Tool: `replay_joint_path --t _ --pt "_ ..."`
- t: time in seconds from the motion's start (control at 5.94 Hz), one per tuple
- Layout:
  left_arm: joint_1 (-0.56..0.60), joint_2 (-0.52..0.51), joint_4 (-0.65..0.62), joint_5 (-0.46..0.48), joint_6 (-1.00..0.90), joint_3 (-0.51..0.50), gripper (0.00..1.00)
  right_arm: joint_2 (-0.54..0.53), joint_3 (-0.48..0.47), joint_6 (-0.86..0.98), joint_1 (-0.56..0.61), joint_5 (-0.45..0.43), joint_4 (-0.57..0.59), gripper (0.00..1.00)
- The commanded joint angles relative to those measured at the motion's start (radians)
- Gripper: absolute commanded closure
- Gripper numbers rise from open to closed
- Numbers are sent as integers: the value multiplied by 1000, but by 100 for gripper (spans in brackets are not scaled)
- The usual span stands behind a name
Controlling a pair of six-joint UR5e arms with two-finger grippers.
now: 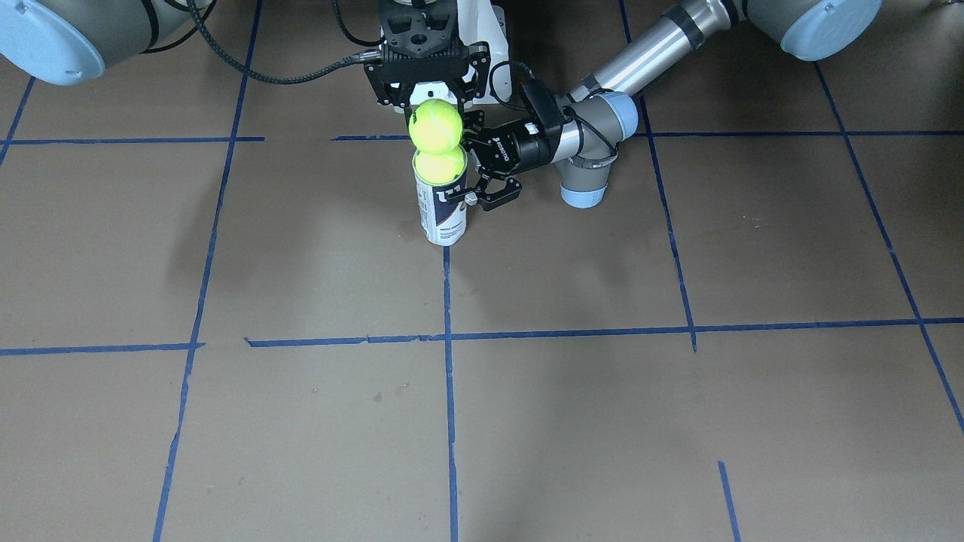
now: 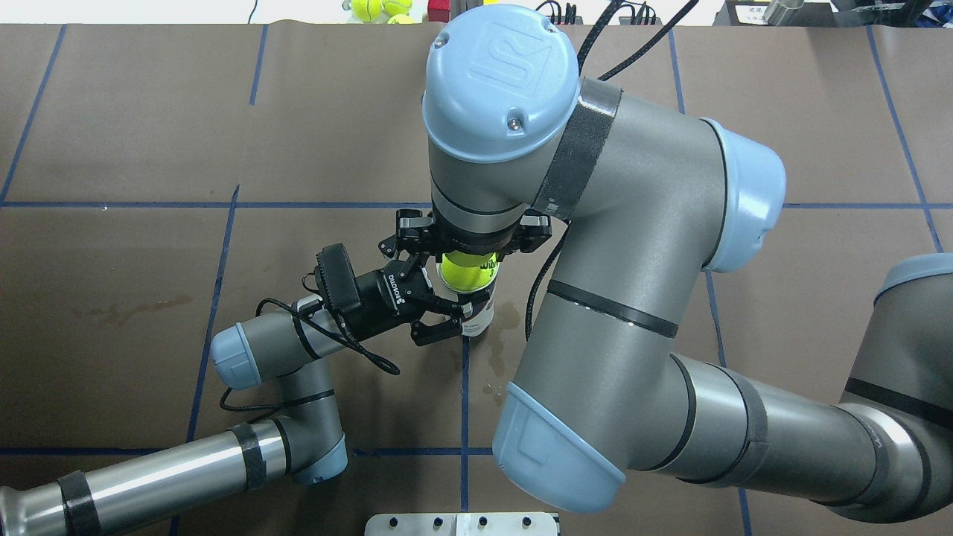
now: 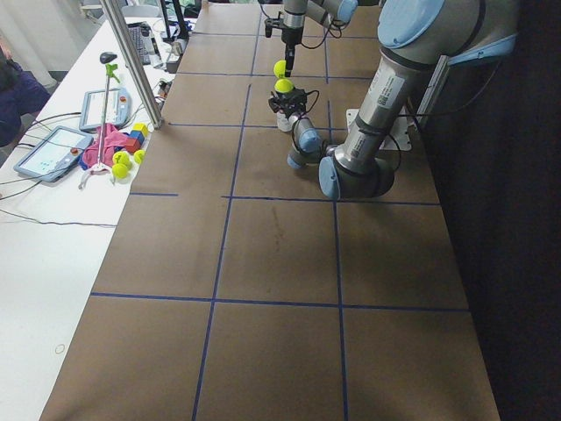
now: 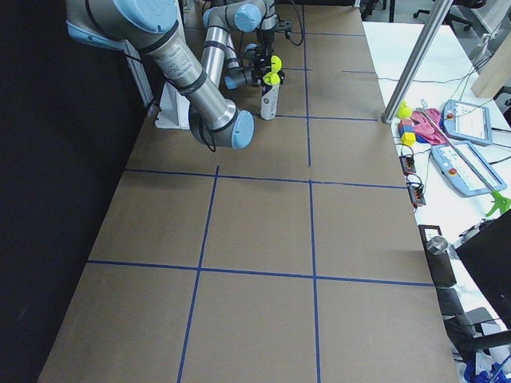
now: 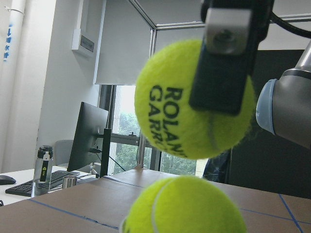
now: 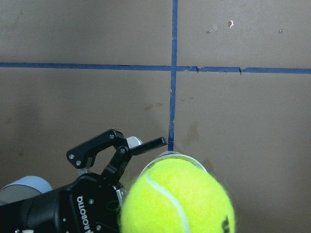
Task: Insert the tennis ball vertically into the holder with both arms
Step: 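Press the ball down into the cup with the right gripper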
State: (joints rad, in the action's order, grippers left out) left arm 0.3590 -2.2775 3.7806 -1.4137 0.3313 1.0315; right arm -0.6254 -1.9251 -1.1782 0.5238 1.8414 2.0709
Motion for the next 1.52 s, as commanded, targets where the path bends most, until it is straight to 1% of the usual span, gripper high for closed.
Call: replay_joint_path --t 0.0,0.67,1.35 --pt "0 0 -1 4 0 1 1 -8 0 0 -11 -8 -2 78" --pt "0 1 -4 7 0 1 1 -30 12 5 -39 -40 -5 78" --pt "0 3 -5 7 0 1 1 -17 20 3 -39 -47 -5 76"
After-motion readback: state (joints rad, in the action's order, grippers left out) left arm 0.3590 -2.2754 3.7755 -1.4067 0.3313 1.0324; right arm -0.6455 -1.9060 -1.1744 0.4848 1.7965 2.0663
